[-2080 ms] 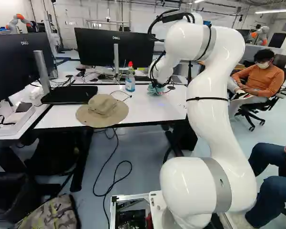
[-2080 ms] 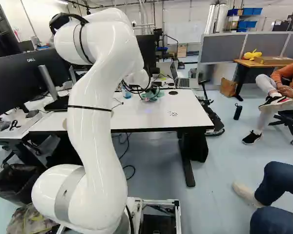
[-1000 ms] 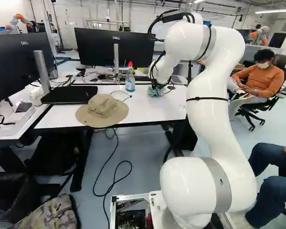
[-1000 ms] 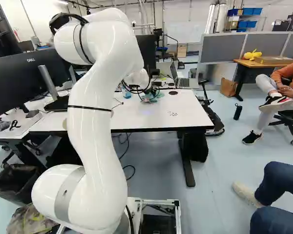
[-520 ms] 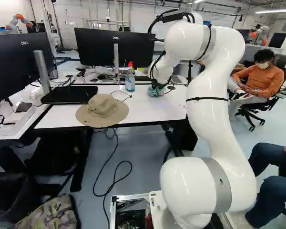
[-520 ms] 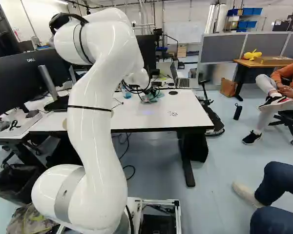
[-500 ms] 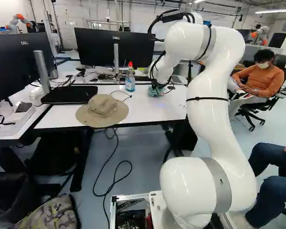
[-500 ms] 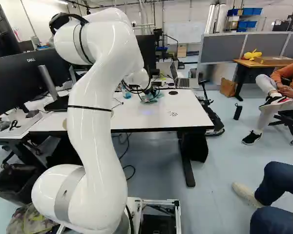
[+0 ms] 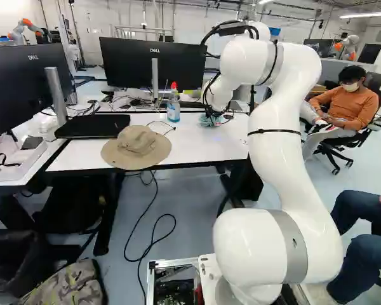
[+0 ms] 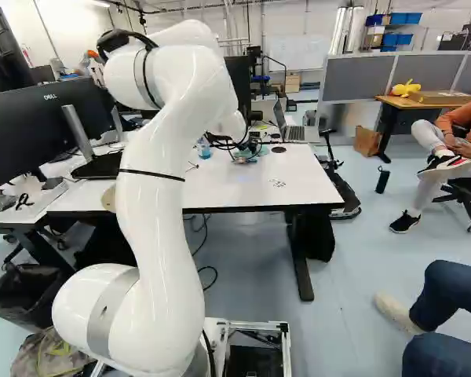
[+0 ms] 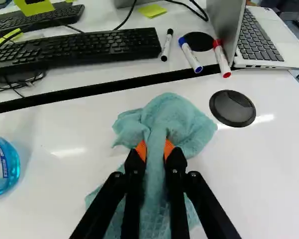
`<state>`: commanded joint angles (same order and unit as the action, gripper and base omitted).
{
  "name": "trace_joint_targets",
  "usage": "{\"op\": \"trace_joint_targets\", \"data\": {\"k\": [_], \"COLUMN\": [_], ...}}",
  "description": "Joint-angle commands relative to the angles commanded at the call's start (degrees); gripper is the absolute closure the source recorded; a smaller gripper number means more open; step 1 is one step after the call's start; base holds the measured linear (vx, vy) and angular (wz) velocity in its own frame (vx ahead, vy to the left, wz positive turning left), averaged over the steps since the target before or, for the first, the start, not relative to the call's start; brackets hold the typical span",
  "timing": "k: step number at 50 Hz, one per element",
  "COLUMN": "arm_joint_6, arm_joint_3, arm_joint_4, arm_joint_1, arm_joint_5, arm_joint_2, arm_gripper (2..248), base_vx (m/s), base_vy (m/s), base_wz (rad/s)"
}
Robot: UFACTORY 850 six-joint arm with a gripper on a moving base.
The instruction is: Clean the table with the green towel
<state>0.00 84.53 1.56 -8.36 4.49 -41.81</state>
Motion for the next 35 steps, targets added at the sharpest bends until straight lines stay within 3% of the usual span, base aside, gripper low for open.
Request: {"op": "trace_joint_targets", "data": {"k": [14,35], "arm_joint_6": [0.00,0.00], "arm_joint_3": [2.15,-4.48], "arm_joint_4": [0.00,0.00], "arm_joint_1": [-1.61,-1.32], "arm_joint_5": [0.00,0.00], "arm_joint_2": [-1.51,3.17], "arm_gripper": [193,193], "base_vx": [0.000,0.000], "base_vy": [0.000,0.000], "base_wz": [0.000,0.000]}}
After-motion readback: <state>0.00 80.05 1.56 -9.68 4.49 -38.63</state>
